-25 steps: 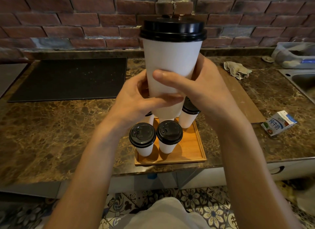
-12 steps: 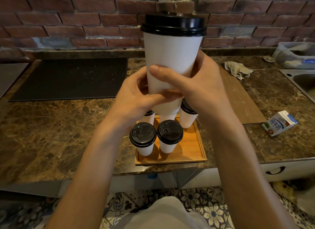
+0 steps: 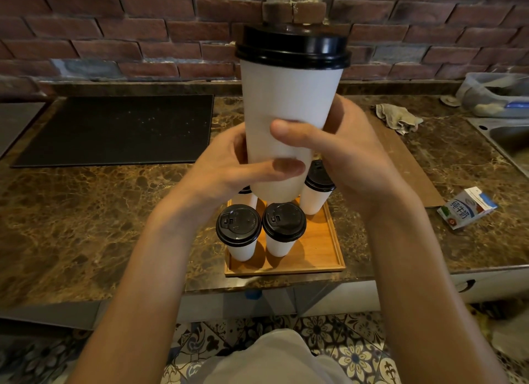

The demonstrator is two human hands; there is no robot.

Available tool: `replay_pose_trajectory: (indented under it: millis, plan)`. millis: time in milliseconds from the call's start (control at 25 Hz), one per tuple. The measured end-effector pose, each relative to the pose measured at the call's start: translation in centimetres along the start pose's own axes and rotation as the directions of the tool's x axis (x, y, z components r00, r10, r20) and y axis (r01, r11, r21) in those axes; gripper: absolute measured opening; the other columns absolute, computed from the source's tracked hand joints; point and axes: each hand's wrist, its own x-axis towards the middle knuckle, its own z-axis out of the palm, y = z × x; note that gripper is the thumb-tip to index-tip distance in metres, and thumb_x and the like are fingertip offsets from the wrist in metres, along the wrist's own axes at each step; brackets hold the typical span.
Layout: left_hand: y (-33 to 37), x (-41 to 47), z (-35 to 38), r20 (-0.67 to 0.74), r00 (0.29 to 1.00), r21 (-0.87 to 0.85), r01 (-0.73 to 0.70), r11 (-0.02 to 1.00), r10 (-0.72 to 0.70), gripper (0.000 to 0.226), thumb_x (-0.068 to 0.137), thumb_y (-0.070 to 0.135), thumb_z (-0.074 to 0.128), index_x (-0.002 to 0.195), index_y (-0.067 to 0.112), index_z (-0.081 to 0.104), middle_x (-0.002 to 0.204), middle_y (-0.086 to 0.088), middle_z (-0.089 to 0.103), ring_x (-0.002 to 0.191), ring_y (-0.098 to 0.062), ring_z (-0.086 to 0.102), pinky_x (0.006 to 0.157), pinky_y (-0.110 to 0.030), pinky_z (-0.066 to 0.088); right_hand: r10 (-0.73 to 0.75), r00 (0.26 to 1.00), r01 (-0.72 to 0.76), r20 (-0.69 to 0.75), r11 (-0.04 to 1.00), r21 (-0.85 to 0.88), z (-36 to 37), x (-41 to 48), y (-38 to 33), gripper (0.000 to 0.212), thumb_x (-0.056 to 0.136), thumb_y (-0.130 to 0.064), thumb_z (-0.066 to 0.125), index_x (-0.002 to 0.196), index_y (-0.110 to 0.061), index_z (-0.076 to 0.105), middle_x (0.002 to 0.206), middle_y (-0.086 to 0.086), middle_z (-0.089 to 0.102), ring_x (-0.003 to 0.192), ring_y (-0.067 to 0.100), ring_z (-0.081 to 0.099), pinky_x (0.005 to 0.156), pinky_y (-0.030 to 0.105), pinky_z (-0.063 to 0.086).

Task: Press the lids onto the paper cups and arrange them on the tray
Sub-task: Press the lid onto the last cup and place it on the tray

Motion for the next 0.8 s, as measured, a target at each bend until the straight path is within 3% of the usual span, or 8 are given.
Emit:
replay_pose_trajectory:
  millis: [240, 400, 560, 720, 800]
  plan:
    - [-0.4, -0.1, 0.0, -0.021, 1.0, -0.008, 0.018, 1.0, -0.018, 0.047, 0.068, 0.029, 0.076, 0.112, 0.035, 0.06, 0.106, 0.015, 0.069, 0.101, -0.004, 0.065, 0.075, -0.014, 0.052, 0.031, 0.997, -0.032, 0.066, 0.999, 0.017, -0.3, 0.2, 0.5, 0.058, 0.072, -0.028, 0.076, 0.125, -0.015, 0.057, 0.115, 0.003, 0.067, 0.11, 0.018, 0.065, 0.093, 0.038, 0.055]
    - [-0.5, 0.1, 0.2, -0.093, 0.995, 0.025, 0.038, 0.999, -0.035, 0.049, 0.065, 0.037, 0.077, 0.111, 0.035, 0.06, 0.103, 0.015, 0.069, 0.099, -0.003, 0.064, 0.073, -0.012, 0.051, 0.036, 0.999, -0.035, 0.034, 0.999, -0.028, 0.0, 0.4, 0.2, 0.059, 0.074, -0.03, 0.073, 0.128, -0.015, 0.054, 0.115, 0.003, 0.067, 0.106, 0.014, 0.066, 0.086, 0.031, 0.056]
    - [-0.7, 0.4, 0.4, -0.195, 0.98, 0.061, 0.043, 0.997, -0.03, 0.053, 0.063, 0.034, 0.079, 0.112, 0.03, 0.058, 0.096, 0.017, 0.069, 0.095, 0.0, 0.064, 0.071, -0.012, 0.051, 0.027, 0.998, -0.034, -0.064, 0.994, -0.102, 0.8, 0.6, -0.3, 0.066, 0.071, -0.036, 0.078, 0.128, -0.017, 0.053, 0.113, -0.002, 0.065, 0.101, 0.008, 0.065, 0.08, 0.025, 0.058]
    - [-0.9, 0.6, 0.9, -0.307, 0.951, 0.148, 0.012, 0.989, 0.035, 0.047, 0.07, 0.01, 0.079, 0.102, 0.035, 0.054, 0.089, 0.021, 0.068, 0.09, 0.008, 0.064, 0.068, -0.006, 0.05, 0.001, 0.982, -0.033, -0.191, 0.986, -0.163, 1.8, 0.7, -0.2, 0.07, 0.073, -0.034, 0.083, 0.131, -0.018, 0.048, 0.112, -0.005, 0.061, 0.099, 0.004, 0.062, 0.074, 0.017, 0.057]
    - [-0.9, 0.6, 1.3, -0.344, 0.938, 0.157, 0.005, 0.988, 0.05, 0.048, 0.07, 0.007, 0.079, 0.097, 0.036, 0.052, 0.086, 0.02, 0.065, 0.085, 0.014, 0.063, 0.063, -0.002, 0.048, -0.01, 0.969, -0.032, -0.247, 0.986, -0.166, 2.4, 0.6, 0.1, 0.072, 0.072, -0.036, 0.083, 0.132, -0.018, 0.047, 0.115, -0.004, 0.06, 0.102, 0.007, 0.061, 0.077, 0.023, 0.058]
